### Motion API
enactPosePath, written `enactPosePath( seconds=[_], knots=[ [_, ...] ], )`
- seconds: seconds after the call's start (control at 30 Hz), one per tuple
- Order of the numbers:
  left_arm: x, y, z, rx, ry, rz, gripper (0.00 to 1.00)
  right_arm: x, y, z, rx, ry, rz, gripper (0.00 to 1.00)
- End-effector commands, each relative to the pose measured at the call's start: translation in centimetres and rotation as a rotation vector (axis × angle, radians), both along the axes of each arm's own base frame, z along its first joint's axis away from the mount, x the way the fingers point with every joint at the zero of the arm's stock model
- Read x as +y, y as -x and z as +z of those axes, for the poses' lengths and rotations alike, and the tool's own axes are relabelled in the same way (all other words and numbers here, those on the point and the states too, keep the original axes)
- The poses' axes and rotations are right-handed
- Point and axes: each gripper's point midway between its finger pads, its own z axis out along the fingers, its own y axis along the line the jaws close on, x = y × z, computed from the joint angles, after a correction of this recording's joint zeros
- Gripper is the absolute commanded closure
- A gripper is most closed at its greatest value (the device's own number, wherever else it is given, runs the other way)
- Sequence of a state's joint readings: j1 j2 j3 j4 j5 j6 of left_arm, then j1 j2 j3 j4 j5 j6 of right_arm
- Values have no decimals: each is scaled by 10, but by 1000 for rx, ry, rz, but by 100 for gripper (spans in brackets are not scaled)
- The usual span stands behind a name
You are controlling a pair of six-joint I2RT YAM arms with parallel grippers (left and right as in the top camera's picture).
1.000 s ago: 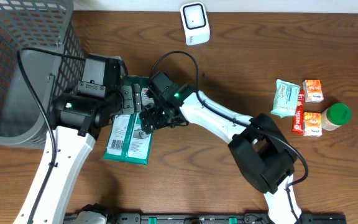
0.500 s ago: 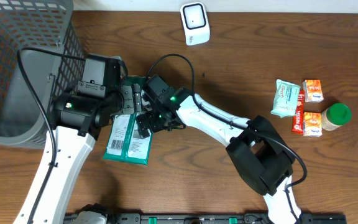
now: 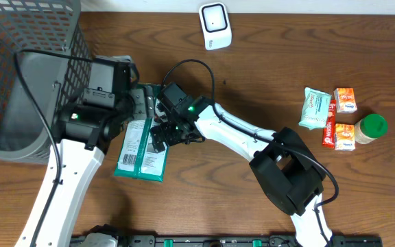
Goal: Scan the item barcode
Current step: 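Lower the right gripper onto the gloves pack and close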
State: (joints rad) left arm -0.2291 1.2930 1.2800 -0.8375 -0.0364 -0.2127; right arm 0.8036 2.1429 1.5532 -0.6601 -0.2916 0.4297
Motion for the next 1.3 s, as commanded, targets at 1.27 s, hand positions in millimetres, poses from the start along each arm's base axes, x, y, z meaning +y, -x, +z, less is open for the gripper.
enactPosePath(
  seconds=[1.27],
  knots=[
    [170, 36, 86, -293, -150, 587, 16, 5, -2, 7, -12, -13, -7, 1]
  ],
)
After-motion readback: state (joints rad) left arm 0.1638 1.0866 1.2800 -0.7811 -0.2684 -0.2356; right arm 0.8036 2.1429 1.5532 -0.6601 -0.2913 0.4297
